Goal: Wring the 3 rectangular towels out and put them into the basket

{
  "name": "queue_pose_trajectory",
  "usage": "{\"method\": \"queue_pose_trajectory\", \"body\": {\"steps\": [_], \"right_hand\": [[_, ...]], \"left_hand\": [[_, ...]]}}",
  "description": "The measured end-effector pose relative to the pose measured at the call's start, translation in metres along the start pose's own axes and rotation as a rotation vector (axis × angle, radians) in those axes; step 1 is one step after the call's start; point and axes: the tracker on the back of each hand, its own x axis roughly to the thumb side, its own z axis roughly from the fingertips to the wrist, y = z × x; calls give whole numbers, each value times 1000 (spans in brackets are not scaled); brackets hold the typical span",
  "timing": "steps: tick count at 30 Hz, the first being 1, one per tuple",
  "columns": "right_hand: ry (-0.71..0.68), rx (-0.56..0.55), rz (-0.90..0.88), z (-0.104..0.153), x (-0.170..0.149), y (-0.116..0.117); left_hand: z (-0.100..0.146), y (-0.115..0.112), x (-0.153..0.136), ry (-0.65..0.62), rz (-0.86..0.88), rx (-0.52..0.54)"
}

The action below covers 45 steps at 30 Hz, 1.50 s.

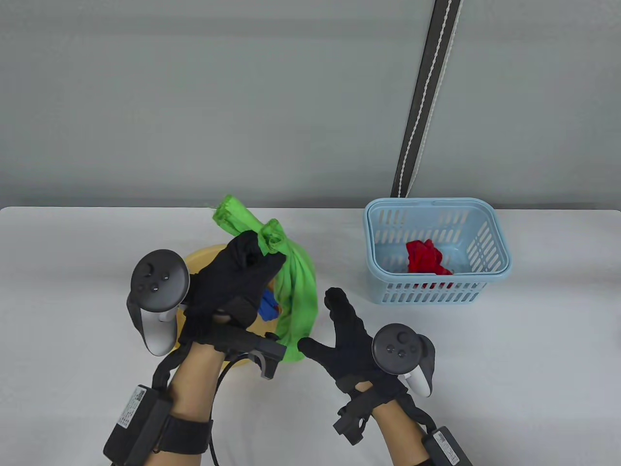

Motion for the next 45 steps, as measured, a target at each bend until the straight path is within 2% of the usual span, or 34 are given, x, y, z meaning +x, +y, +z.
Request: {"method": "queue_pose_trajectory", "body": {"steps": [3, 5, 10, 16, 19, 23, 27, 30, 32, 36, 39, 42, 45], "right_hand": [[16, 108, -117, -2, -6, 2], [63, 133, -188, -4, -9, 1], [91, 151, -197, -4, -12, -13], [58, 12, -142, 0, -10, -44], [38, -3, -176, 2, -7, -56], [-5, -45, -61, 7, 8, -68], [-54, -106, 111, 15, 30, -80], [-78, -135, 211, 21, 43, -86], [-92, -175, 288, 27, 52, -92], [-113, -241, 351, 35, 62, -101], [-121, -263, 373, 39, 67, -104], [-118, -253, 379, 39, 68, -103], [-117, -230, 407, 37, 70, -100]], "left_hand": [[8, -13, 12, -8, -4, 33], [12, -16, 19, -30, -26, 38], [16, 7, 17, -1, -39, 113], [30, 58, -23, 114, -35, 248], [40, 79, -53, 208, -31, 245], [56, 91, -91, 306, -57, 208], [69, 88, -117, 331, -167, 197], [72, 82, -123, 306, -275, 202], [73, 78, -125, 271, -335, 249], [73, 72, -126, 239, -342, 296], [70, 67, -130, 239, -335, 284], [66, 55, -130, 147, -323, 215], [63, 25, -122, -54, -269, 35]]}}
